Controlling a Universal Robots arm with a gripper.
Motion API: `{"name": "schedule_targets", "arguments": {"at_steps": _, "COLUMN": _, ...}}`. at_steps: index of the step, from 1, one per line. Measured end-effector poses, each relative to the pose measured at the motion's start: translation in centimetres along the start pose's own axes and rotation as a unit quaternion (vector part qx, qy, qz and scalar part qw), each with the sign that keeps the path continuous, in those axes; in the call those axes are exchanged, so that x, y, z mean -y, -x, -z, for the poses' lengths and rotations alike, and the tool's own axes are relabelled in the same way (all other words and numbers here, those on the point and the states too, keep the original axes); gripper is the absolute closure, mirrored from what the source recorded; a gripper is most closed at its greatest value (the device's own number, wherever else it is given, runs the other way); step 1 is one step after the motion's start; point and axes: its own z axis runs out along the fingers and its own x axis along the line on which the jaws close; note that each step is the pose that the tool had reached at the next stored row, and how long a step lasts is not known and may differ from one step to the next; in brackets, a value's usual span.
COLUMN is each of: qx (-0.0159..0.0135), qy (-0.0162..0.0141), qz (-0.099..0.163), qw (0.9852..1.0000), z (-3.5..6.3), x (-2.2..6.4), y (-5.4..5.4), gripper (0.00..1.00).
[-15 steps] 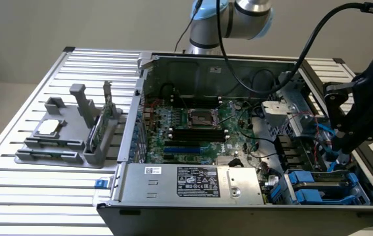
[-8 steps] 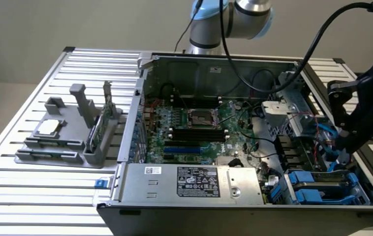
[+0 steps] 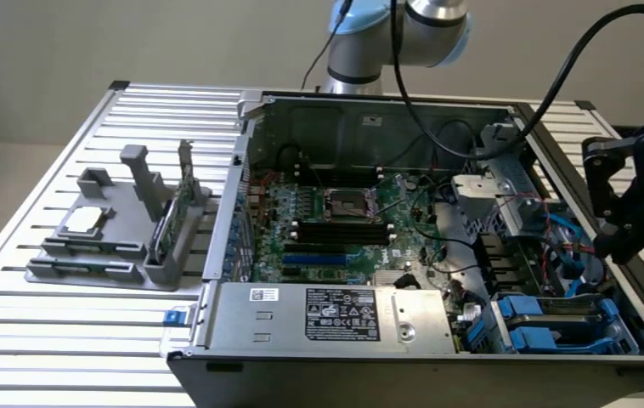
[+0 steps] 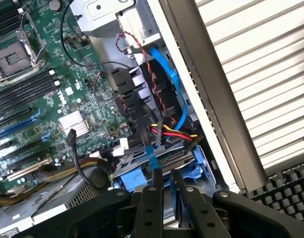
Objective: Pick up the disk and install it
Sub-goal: 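Insert the first disk wire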
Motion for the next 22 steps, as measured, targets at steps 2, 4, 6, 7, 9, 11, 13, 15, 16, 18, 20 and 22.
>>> {"name": "schedule_targets", "arguments": {"at_steps": 2, "qx": 0.0003, "qy": -0.0007, "qz": -0.003, "qw": 1.0000, "z": 0.00, "x": -0.22, "y": 0.32, "gripper": 0.79}}
{"name": "schedule_targets", "arguments": {"at_steps": 4, "qx": 0.0006, "qy": -0.0015, "qz": -0.007, "qw": 1.0000, "z": 0.00, "x": -0.43, "y": 0.64, "gripper": 0.79}}
{"name": "schedule_targets", "arguments": {"at_steps": 6, "qx": 0.0007, "qy": -0.0016, "qz": -0.013, "qw": 0.9999, "z": -0.01, "x": -0.54, "y": 0.86, "gripper": 0.79}}
{"name": "schedule_targets", "arguments": {"at_steps": 7, "qx": 0.0007, "qy": -0.0017, "qz": -0.016, "qw": 0.9999, "z": -0.02, "x": -0.58, "y": 0.93, "gripper": 0.79}}
{"name": "schedule_targets", "arguments": {"at_steps": 9, "qx": 0.0005, "qy": -0.0017, "qz": -0.024, "qw": 0.9997, "z": -0.07, "x": -0.63, "y": 1.03, "gripper": 0.79}}
{"name": "schedule_targets", "arguments": {"at_steps": 11, "qx": 0.0005, "qy": -0.0018, "qz": -0.035, "qw": 0.9994, "z": -0.12, "x": -0.65, "y": 1.08, "gripper": 0.79}}
{"name": "schedule_targets", "arguments": {"at_steps": 13, "qx": 0.0004, "qy": -0.0018, "qz": -0.047, "qw": 0.9989, "z": -0.22, "x": -0.66, "y": 1.09, "gripper": 0.79}}
{"name": "schedule_targets", "arguments": {"at_steps": 15, "qx": 0.0002, "qy": -0.0018, "qz": -0.061, "qw": 0.9981, "z": -0.32, "x": -0.66, "y": 1.10, "gripper": 0.79}}
{"name": "schedule_targets", "arguments": {"at_steps": 16, "qx": 0.0001, "qy": -0.0018, "qz": -0.070, "qw": 0.9976, "z": -0.38, "x": -0.66, "y": 1.10, "gripper": 0.79}}
{"name": "schedule_targets", "arguments": {"at_steps": 18, "qx": 0.0000, "qy": -0.0018, "qz": -0.086, "qw": 0.9963, "z": -0.48, "x": -0.66, "y": 1.10, "gripper": 0.79}}
{"name": "schedule_targets", "arguments": {"at_steps": 20, "qx": -0.0001, "qy": -0.0018, "qz": -0.103, "qw": 0.9947, "z": -0.59, "x": -0.67, "y": 1.10, "gripper": 0.79}}
{"name": "schedule_targets", "arguments": {"at_steps": 22, "qx": -0.0003, "qy": -0.0018, "qz": -0.120, "qw": 0.9928, "z": -0.70, "x": -0.67, "y": 1.10, "gripper": 0.79}}
